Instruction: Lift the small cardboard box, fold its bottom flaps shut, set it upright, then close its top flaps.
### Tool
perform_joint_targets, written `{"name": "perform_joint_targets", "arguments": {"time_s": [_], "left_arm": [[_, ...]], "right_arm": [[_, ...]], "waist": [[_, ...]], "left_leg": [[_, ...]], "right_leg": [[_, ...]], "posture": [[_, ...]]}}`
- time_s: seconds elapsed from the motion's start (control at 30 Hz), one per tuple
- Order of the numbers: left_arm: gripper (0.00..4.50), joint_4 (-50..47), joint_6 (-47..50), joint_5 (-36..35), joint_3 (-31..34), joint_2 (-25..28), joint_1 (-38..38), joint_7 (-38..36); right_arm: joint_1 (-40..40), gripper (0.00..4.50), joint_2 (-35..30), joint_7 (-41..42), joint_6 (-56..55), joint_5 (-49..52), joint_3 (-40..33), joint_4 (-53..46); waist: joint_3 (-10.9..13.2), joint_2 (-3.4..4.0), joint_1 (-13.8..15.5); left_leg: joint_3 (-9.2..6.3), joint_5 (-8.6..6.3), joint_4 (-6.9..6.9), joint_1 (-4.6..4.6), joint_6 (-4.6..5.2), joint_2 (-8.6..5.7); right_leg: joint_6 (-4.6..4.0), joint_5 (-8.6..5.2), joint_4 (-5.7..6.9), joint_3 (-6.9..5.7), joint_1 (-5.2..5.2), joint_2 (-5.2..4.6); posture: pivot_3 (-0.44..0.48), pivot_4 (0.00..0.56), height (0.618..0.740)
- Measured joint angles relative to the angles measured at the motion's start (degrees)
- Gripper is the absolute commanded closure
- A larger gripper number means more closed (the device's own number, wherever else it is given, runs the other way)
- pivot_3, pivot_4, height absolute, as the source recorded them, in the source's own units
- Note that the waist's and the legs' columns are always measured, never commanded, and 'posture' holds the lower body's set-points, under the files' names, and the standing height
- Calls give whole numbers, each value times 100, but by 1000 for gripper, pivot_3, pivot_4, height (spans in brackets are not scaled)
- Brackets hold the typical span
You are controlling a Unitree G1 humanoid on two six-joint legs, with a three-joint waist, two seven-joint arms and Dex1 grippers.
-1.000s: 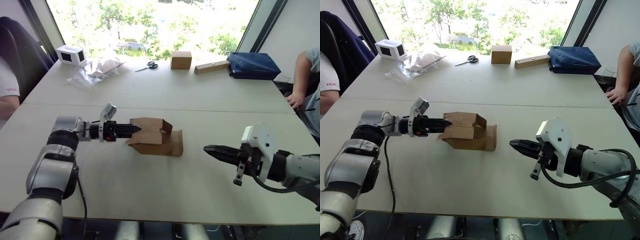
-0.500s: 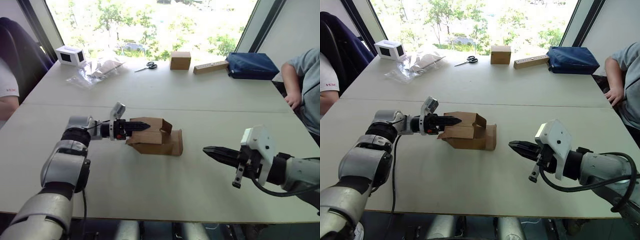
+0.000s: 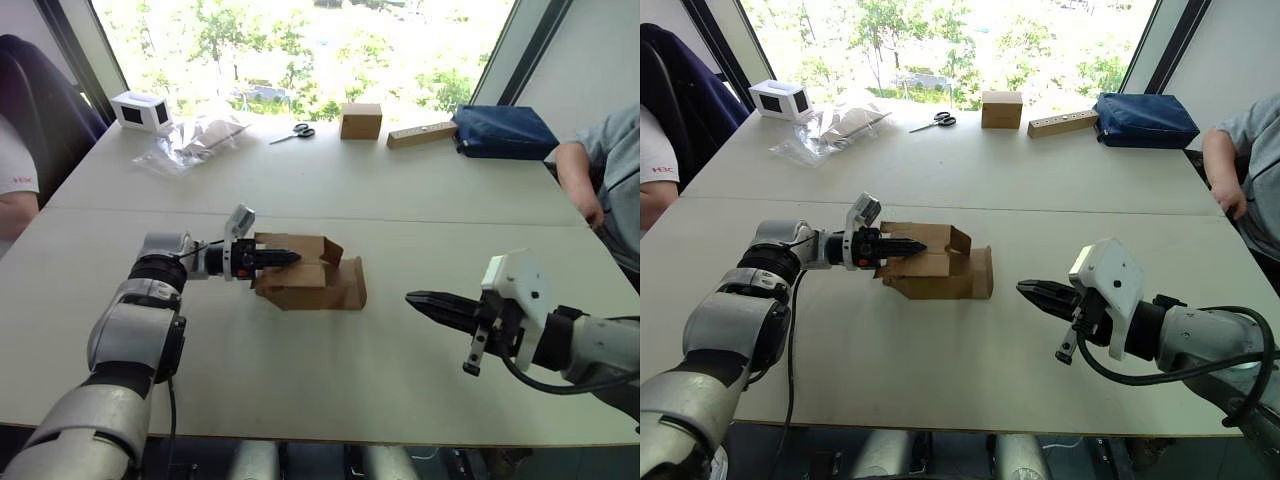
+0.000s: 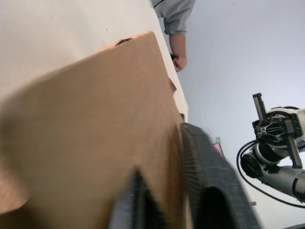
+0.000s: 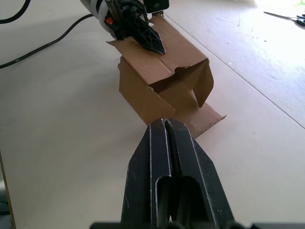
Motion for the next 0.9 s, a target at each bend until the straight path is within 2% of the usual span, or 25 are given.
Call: {"name": "perform_joint_targets", "arguments": {"time_s": [0.13, 0.23, 0.43, 0.53, 0.6, 0.9], "left_arm": [[4462, -261, 207, 0, -1, 86, 7, -130], [4462, -1054, 529, -226, 153, 168, 68, -132], [4462, -3098, 751, -859, 734, 142, 650, 402], [4462, -4192, 549, -1144, 911, -45, 1113, 801], [4462, -4701, 520, -1328, 919, -123, 1220, 944], [4462, -4969, 398, -1576, 849, -85, 1370, 1275]], "right_arm": [[-64, 4500, 19, -109, -16, -39, 34, 2], [-371, 4500, 293, -385, -175, -313, 271, 48], [-1171, 4500, 1267, -1129, -628, -1311, 1212, 464], [-1841, 4500, 2039, -1634, -1098, -2233, 1839, 1112], [-2146, 4500, 2304, -1814, -1393, -2737, 2140, 1526], [-2691, 4500, 2808, -1353, -1871, -3539, 2919, 2234]], "waist": [[0, 0, -4], [1, -1, -9], [-2, 5, -43], [0, 5, -71], [-1, 5, -58], [-1, 9, -78]], "left_leg": [[-1, 0, 0, 0, 0, 1], [-2, 0, 0, -1, 0, 4], [2, 0, 0, 2, 0, 4], [5, 2, 2, 2, -4, 4], [4, 3, 3, 1, -4, 2], [7, 3, 1, 2, -4, 0]], "right_leg": [[0, 0, 0, 0, 0, 1], [-1, 0, 0, 1, -2, 0], [1, 1, 3, 6, -2, -2], [1, 3, 10, 9, -6, -4], [3, 4, 11, 9, -5, -2], [17, 13, 8, 9, -5, 3]], "posture": [[0, 150, 740], [0, 150, 740], [0, 150, 740], [0, 150, 740], [0, 150, 740], [0, 150, 740]]}}
